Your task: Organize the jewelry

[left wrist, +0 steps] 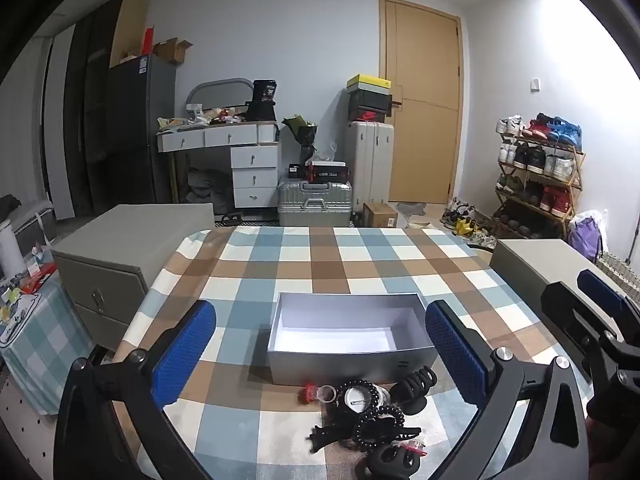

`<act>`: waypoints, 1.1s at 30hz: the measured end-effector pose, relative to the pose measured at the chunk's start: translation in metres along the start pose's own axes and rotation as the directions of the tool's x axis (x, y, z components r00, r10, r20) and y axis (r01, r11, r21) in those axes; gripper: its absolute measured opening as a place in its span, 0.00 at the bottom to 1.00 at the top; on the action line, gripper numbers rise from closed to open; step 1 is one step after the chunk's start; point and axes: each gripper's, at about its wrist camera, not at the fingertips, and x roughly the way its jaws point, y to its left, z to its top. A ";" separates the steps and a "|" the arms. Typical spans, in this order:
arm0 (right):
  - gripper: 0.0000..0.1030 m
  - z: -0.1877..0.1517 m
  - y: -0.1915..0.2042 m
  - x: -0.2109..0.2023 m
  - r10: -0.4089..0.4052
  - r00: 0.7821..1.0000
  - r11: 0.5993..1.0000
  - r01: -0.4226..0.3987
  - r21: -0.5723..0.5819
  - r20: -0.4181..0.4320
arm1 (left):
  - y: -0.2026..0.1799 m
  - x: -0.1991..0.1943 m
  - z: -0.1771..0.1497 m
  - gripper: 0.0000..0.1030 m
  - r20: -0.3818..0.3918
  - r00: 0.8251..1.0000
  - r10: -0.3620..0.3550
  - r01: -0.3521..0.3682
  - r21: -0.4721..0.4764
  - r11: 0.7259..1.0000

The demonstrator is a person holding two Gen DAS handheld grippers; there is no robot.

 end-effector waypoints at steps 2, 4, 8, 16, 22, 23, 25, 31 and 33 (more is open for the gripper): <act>1.00 0.000 0.002 0.002 -0.003 1.000 1.000 0.003 -0.011 -0.001 | -0.002 0.003 0.001 0.99 -0.005 1.000 0.010 -0.009 0.007 1.000; 1.00 0.001 0.004 0.004 -0.002 1.000 1.000 0.002 -0.021 -0.006 | -0.005 -0.002 -0.001 0.99 0.010 1.000 -0.003 0.003 0.005 1.000; 1.00 0.003 -0.002 -0.004 0.005 1.000 1.000 -0.005 -0.012 0.016 | -0.002 -0.005 -0.002 0.99 0.015 1.000 -0.005 0.006 -0.020 1.000; 1.00 -0.001 0.006 -0.003 -0.006 1.000 0.999 0.007 -0.040 0.015 | 0.007 -0.006 -0.001 0.99 0.001 1.000 -0.012 0.012 -0.038 0.999; 1.00 -0.002 0.005 -0.003 -0.008 1.000 0.999 0.009 -0.038 0.020 | 0.010 -0.003 -0.003 0.99 -0.014 1.000 -0.014 0.014 -0.042 0.999; 1.00 -0.002 0.005 -0.004 -0.006 1.000 0.999 0.007 -0.036 0.019 | 0.010 -0.003 -0.004 0.99 -0.016 1.000 -0.012 0.012 -0.042 0.999; 1.00 -0.002 0.004 -0.004 -0.003 1.000 1.000 0.004 -0.031 0.014 | 0.012 -0.003 -0.004 0.99 -0.018 1.000 -0.009 0.008 -0.052 0.999; 1.00 -0.002 0.001 -0.005 -0.020 1.000 0.999 0.020 -0.026 0.010 | 0.012 -0.003 -0.004 0.99 -0.027 1.000 -0.003 0.002 -0.057 0.998; 1.00 -0.002 0.000 -0.006 -0.022 1.000 1.000 0.022 -0.021 0.012 | 0.012 -0.003 -0.005 0.99 -0.029 1.000 -0.005 0.003 -0.052 0.999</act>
